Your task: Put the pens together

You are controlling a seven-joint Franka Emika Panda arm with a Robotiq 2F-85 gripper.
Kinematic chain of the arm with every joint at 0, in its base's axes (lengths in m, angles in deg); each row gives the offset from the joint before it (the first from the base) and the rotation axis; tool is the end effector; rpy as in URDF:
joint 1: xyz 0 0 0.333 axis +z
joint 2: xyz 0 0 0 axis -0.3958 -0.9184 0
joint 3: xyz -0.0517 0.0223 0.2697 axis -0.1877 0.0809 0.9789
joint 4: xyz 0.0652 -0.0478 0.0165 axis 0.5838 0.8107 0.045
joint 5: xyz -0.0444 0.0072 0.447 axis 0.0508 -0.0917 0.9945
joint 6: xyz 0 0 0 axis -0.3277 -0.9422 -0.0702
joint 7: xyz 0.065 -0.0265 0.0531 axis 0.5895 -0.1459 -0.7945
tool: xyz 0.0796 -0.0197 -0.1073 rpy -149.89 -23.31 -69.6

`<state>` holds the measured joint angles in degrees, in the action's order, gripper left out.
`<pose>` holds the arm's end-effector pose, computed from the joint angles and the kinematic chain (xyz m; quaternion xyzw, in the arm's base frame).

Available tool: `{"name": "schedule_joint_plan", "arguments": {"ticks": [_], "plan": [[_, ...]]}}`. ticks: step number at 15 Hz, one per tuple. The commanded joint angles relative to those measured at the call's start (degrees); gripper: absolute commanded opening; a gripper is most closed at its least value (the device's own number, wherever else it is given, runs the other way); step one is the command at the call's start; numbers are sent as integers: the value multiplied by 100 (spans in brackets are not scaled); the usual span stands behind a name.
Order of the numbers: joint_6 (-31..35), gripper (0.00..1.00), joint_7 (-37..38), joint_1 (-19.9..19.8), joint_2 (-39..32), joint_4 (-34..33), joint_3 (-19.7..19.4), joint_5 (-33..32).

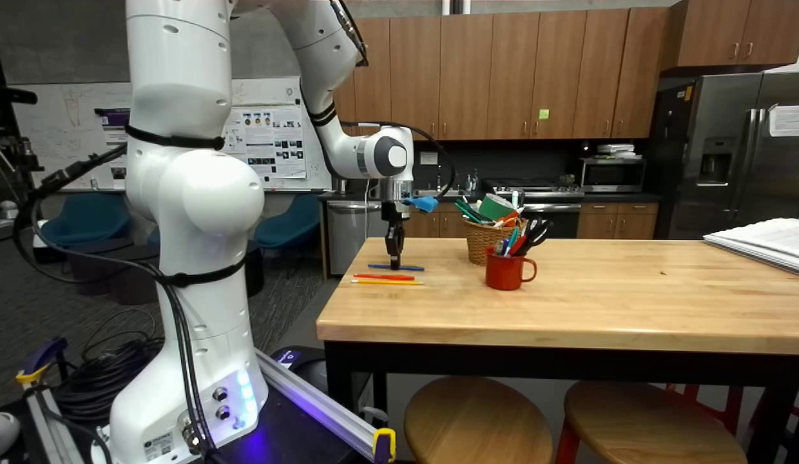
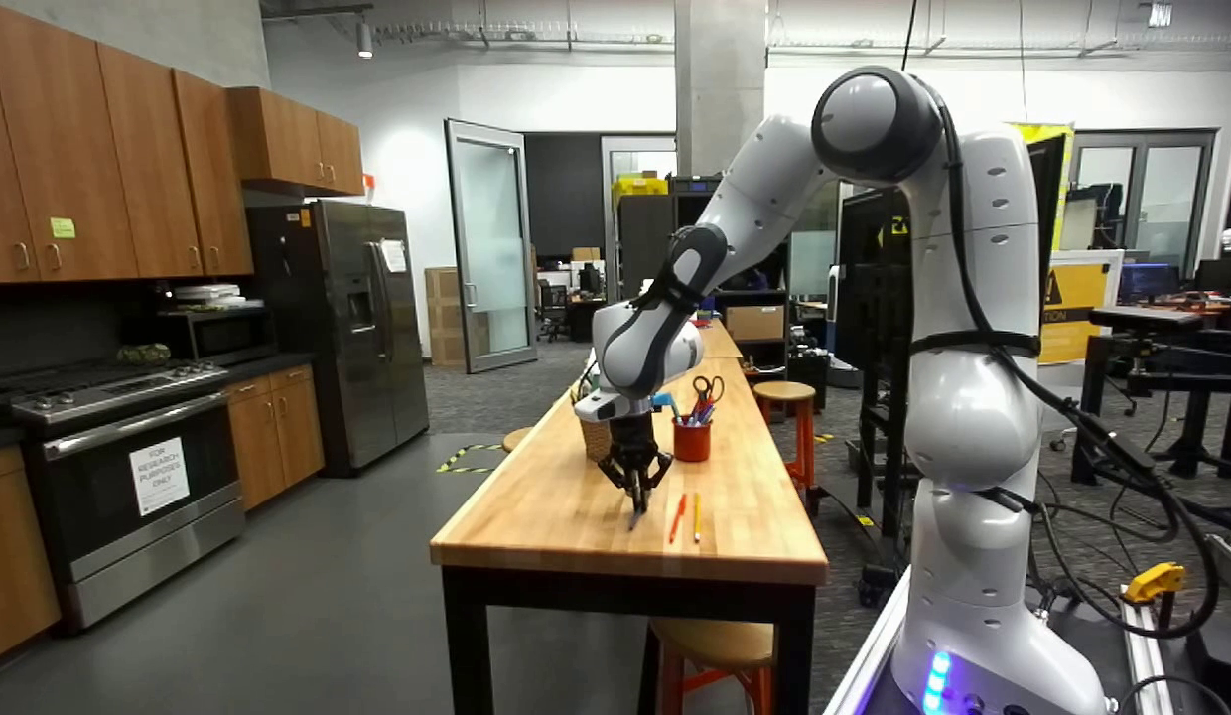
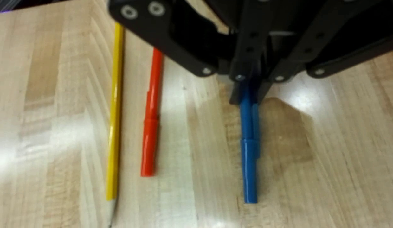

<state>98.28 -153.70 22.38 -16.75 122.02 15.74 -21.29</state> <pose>0.5109 0.0181 0.1513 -0.5238 -0.8509 0.0386 0.0147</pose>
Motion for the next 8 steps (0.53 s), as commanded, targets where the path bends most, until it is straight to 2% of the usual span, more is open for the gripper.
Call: {"name": "schedule_joint_plan", "arguments": {"ticks": [1,8], "plan": [[-158,2,-343,47,247,165,-6,-127],[-193,2,-552,104,385,353,-18,-186]]}}
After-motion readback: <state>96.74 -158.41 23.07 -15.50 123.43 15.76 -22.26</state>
